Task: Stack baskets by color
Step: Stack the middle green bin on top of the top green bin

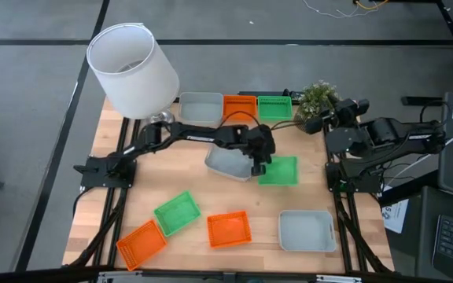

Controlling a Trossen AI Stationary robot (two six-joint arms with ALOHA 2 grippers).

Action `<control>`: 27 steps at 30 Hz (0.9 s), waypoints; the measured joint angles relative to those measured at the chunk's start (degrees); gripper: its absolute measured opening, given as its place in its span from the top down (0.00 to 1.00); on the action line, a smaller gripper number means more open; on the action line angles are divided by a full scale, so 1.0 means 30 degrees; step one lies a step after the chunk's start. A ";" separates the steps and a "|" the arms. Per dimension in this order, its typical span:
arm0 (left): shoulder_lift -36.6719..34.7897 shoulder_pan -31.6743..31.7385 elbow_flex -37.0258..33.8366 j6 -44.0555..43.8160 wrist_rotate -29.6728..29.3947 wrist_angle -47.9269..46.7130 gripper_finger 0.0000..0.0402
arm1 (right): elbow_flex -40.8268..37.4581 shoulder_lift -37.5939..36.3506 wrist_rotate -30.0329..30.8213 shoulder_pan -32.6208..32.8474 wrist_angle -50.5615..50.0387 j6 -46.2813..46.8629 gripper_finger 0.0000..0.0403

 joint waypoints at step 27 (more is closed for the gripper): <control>-0.0270 0.2179 0.0219 0.0315 0.1658 0.0923 0.76 | 0.0004 0.0046 -0.3340 0.0000 0.0036 0.1004 0.67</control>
